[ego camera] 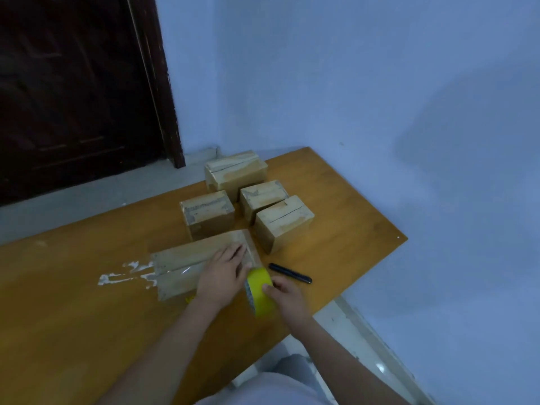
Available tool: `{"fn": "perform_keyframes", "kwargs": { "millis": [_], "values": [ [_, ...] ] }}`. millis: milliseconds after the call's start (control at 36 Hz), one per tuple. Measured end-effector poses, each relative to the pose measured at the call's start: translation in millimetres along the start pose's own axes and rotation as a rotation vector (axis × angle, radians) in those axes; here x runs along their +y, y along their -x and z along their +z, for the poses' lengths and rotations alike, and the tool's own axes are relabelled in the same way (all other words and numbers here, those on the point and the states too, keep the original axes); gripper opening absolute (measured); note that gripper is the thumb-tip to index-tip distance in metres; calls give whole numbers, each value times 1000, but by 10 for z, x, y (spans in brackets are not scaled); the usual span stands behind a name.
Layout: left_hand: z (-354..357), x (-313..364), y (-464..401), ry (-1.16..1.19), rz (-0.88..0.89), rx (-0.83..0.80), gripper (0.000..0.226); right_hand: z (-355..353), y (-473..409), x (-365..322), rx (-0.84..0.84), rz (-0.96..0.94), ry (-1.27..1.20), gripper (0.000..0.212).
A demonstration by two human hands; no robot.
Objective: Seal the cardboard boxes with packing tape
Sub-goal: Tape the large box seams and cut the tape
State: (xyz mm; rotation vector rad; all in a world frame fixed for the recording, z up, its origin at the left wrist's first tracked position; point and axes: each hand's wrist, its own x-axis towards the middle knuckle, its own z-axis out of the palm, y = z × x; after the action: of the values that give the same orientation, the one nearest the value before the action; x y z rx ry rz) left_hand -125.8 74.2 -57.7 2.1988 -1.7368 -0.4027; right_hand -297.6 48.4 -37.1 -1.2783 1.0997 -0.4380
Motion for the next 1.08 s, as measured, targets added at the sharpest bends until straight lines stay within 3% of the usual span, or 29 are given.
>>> {"fn": "perform_keyframes", "kwargs": {
  "millis": [167, 278, 361, 417, 694, 917, 1000, 1083],
  "values": [
    [-10, 2, -6, -89, -18, -64, 86, 0, -36, 54, -14, -12, 116, 21],
    [7, -10, -5, -104, 1, -72, 69, 4, -70, 120, 0, 5, 133, 27],
    [-11, 2, 8, -140, 10, -83, 70, 12, -109, 177, 17, 35, 135, 23],
    [-23, 9, 19, -154, 9, -101, 75, 24, -138, 224, 8, 72, 143, 16],
    [-41, 77, 90, -327, 20, -178, 105, 102, -297, 334, 25, 126, 309, 40],
    [-12, 110, 87, -341, -14, -193, 114, -15, -321, 360, -113, 197, 205, 23],
    [-17, 112, 80, -344, -14, -195, 116, -106, -366, 348, -10, 191, 78, 34],
    [-17, 122, 75, -353, -20, -205, 117, -228, -533, 321, 191, 121, 316, 28]
  ]
}}
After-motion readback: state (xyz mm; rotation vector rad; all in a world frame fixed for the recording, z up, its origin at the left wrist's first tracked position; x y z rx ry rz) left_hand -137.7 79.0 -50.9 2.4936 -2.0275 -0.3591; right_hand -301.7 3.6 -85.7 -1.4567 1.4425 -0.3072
